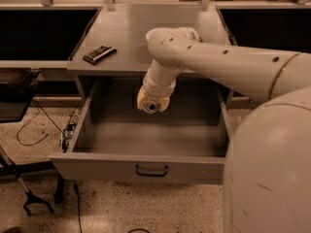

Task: Pick 7up can from top drawer and place on counter

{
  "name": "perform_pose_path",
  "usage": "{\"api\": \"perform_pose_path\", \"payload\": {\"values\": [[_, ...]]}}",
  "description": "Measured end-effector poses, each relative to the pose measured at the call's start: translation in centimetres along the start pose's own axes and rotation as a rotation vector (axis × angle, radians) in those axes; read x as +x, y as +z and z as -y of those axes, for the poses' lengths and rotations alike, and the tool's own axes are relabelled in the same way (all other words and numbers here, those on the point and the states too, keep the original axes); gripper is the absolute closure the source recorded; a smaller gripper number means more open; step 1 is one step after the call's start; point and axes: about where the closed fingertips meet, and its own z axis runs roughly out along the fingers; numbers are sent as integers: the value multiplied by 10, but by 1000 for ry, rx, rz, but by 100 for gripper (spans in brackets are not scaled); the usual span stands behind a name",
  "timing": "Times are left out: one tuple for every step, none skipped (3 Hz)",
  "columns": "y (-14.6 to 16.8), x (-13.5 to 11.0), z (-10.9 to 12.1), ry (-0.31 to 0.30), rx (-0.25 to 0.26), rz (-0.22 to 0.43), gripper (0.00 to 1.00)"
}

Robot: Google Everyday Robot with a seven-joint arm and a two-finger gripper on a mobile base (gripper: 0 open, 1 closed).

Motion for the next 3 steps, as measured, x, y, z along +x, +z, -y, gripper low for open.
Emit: {"api": "perform_pose_path", "payload": {"values": [[-23,16,5,-87,-73,32,100],[-51,37,15,-173,-123,83,100],[-75,51,23,-221,-151,131,100]]}}
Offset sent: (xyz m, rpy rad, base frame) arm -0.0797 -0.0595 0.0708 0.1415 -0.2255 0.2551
